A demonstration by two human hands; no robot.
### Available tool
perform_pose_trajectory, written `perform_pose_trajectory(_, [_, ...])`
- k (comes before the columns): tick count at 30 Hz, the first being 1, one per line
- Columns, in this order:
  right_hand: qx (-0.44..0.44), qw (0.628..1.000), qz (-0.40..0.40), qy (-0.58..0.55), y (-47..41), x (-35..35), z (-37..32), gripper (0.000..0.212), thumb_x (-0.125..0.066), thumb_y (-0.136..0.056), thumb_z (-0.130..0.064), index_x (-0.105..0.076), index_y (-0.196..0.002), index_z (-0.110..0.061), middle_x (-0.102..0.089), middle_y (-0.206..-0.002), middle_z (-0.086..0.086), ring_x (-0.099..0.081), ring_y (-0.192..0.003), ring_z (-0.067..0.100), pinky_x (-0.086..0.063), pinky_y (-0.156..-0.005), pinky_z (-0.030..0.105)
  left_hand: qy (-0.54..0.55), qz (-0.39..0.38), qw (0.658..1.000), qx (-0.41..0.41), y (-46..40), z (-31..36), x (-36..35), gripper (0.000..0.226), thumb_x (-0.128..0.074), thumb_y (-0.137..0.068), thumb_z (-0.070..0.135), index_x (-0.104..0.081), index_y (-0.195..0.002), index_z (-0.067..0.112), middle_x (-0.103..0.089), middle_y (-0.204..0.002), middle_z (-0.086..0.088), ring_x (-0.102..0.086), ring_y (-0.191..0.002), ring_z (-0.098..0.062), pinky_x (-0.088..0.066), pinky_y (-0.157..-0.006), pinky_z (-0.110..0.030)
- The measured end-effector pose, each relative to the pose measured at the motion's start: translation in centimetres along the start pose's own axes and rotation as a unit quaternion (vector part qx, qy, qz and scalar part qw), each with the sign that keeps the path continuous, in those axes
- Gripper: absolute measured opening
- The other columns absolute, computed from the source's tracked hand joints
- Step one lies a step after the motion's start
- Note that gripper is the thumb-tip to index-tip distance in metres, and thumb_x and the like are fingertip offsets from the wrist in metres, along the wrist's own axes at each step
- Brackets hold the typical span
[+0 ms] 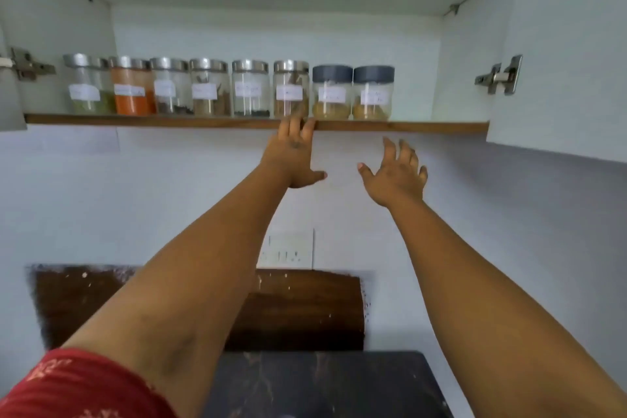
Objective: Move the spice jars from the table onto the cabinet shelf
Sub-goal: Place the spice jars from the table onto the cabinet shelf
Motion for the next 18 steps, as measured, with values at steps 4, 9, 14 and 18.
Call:
perform_pose_trajectory(4, [-0.093, 0.985, -0.142, -0.034, 8.3, -10.3, 2.5, 0.075, -0.041, -0.092, -0.062, -0.016, -0.152, -0.026, -0.012, -0.161, 0.009, -0.005, -0.149, 0.03, -0.008, -0.117, 0.055, 0.054, 0.02, 0.998, -0.026, 8.5, 2.1, -6.4, 0.086, -0.05, -0.088, 0.052, -0.013, -0.153, 0.01, -0.03, -0.15, -0.019, -0.03, -0.137, -0.034, -0.03, -0.112, -0.042])
perform_pose_trajectory(9, [-0.155, 0.938, -0.31, -0.017, 23.4, -23.3, 5.2, 0.08, -0.048, -0.087, -0.063, -0.02, -0.151, -0.024, -0.018, -0.157, 0.012, -0.016, -0.145, 0.034, -0.015, -0.115, 0.057, 0.071, -0.223, 0.972, 0.036, 26.0, 3.7, -21.8, 0.097, -0.054, -0.086, 0.051, 0.001, -0.154, 0.01, -0.018, -0.156, -0.018, -0.016, -0.144, -0.033, -0.011, -0.12, -0.043])
perform_pose_trajectory(14, [-0.085, 0.901, -0.423, 0.036, 34.8, -30.3, 5.9, 0.107, -0.048, -0.068, -0.086, -0.011, -0.152, -0.032, 0.002, -0.161, 0.012, 0.004, -0.148, 0.037, -0.005, -0.114, 0.06, 0.157, -0.387, 0.899, 0.133, 40.5, 1.6, -30.1, 0.102, -0.063, -0.083, 0.05, 0.001, -0.153, 0.012, -0.023, -0.15, -0.013, -0.023, -0.139, -0.033, -0.022, -0.117, -0.042])
perform_pose_trajectory(18, [-0.05, 0.865, -0.496, 0.045, 39.9, -32.9, 4.1, 0.122, -0.064, -0.053, -0.085, -0.006, -0.151, -0.039, 0.006, -0.161, 0.009, 0.0, -0.148, 0.037, -0.014, -0.114, 0.059, 0.181, -0.427, 0.871, 0.16, 43.8, -0.8, -31.9, 0.099, -0.064, -0.084, 0.049, -0.002, -0.153, 0.011, -0.021, -0.151, -0.015, -0.024, -0.139, -0.034, -0.028, -0.115, -0.042])
Point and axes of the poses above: each hand's wrist, its own y-axis away from the middle knuckle, its own x-axis out of the back of the hand, z = x × y, the point moved 8 cm from there along -y, towards the middle knuckle
